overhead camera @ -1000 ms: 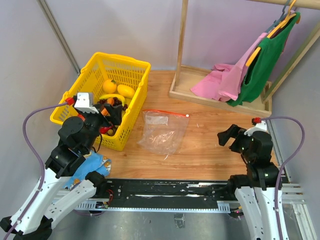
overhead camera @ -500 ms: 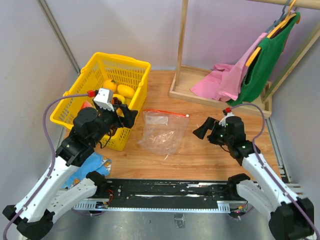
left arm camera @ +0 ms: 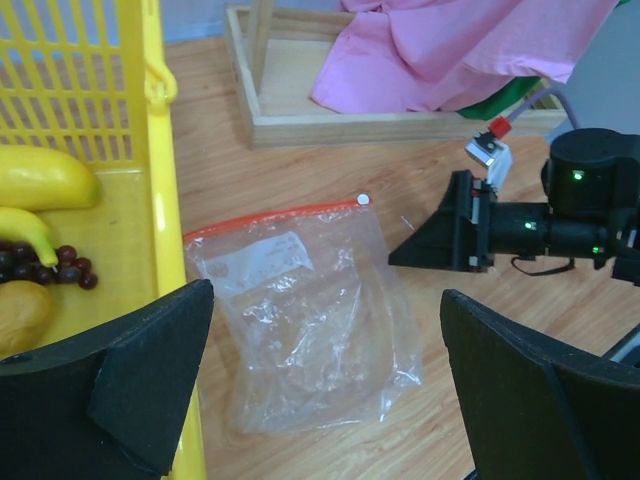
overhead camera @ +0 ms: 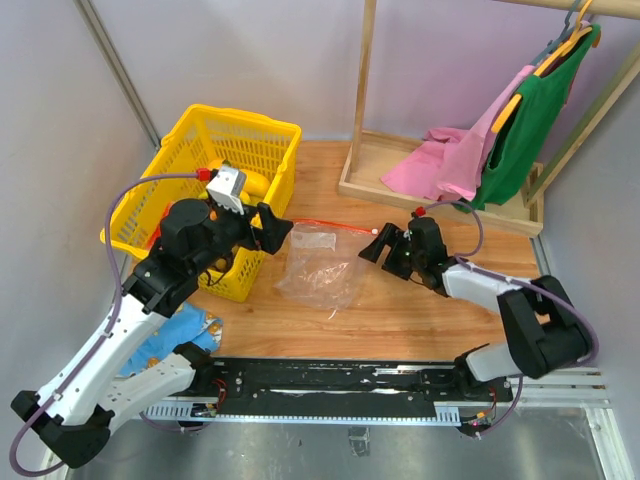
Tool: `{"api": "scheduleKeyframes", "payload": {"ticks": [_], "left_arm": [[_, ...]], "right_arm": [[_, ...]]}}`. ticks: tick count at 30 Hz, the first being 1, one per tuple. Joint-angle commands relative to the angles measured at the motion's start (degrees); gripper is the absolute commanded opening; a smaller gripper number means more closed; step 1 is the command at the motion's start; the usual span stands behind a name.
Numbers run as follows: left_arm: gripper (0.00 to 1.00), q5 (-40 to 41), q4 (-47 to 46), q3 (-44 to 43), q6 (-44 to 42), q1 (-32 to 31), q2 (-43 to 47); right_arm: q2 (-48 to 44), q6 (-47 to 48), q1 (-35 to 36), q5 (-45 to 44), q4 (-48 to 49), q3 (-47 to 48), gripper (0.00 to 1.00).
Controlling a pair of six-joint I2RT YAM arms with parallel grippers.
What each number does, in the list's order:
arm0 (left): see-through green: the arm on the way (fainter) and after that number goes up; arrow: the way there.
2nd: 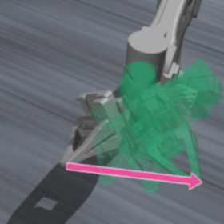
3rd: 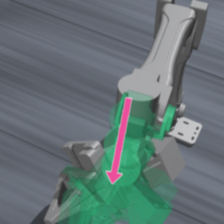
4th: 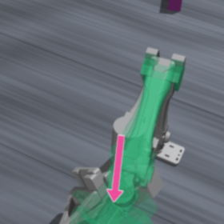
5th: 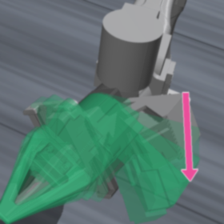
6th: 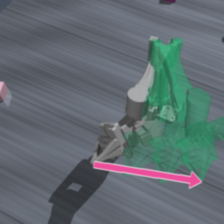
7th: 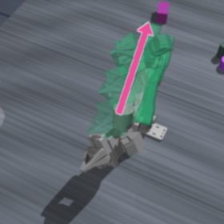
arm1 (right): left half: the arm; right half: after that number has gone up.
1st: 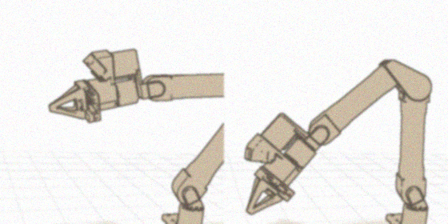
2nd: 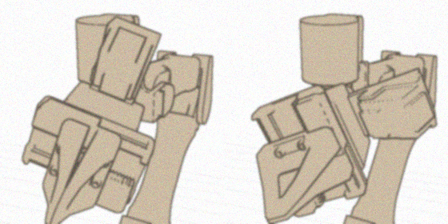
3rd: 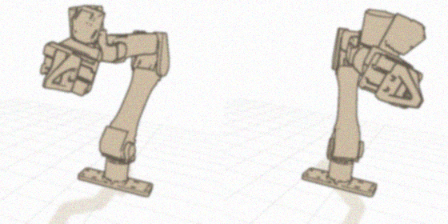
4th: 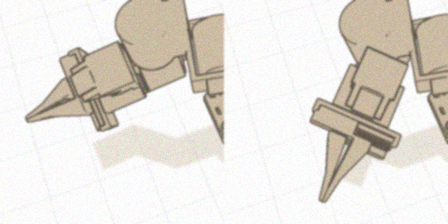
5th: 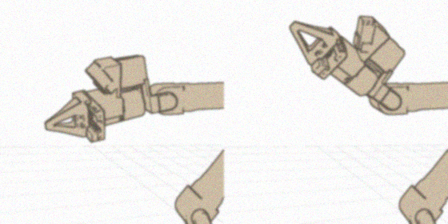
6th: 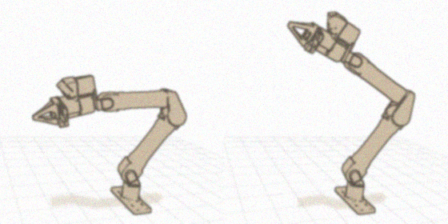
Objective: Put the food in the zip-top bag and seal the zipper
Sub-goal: Pick up the zipper food storage bag at the center of the board.
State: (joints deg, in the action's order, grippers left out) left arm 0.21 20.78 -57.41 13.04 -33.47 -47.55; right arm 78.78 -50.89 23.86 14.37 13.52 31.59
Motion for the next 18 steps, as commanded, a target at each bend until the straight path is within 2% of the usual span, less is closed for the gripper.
{"api": "scheduleKeyframes", "payload": {"ticks": [1, 7, 9, 14, 17, 18], "left_arm": [[0.99, -3.55, -0.87, -1.39, 2.07, -0.36, -0.83], [0.98, -5.34, 0.11, -2.02, 4.18, -0.38, -2.02], [0.97, -5.87, 0.46, -2.29, 5.14, -0.37, -2.53], [0.95, -6.93, 0.32, -2.4, 7.83, -0.37, -3.24], [0.95, -7.26, 0.38, -2.68, 8.45, -0.47, -3.79], [0.94, -7.43, 0.47, -2.97, 8.52, -0.41, -4.09]], "right_arm": [[6.93, -2.95, 1.06, 0.98, 9.74, 3.02, 0.82], [16.81, -4.45, 1.11, 4.51, 16.95, 5.05, 0.63], [18.61, -4.07, 1.1, 5.35, 17.77, 5.74, 0.52], [18.55, -0.94, 1.11, 5.66, 18.18, 6.13, 0.19], [16.58, 1.87, 1.1, 6.88, 17.5, 6.67, 0.03], [15.85, 2.86, 1.12, 7.26, 16.99, 6.83, 0.01]]}}
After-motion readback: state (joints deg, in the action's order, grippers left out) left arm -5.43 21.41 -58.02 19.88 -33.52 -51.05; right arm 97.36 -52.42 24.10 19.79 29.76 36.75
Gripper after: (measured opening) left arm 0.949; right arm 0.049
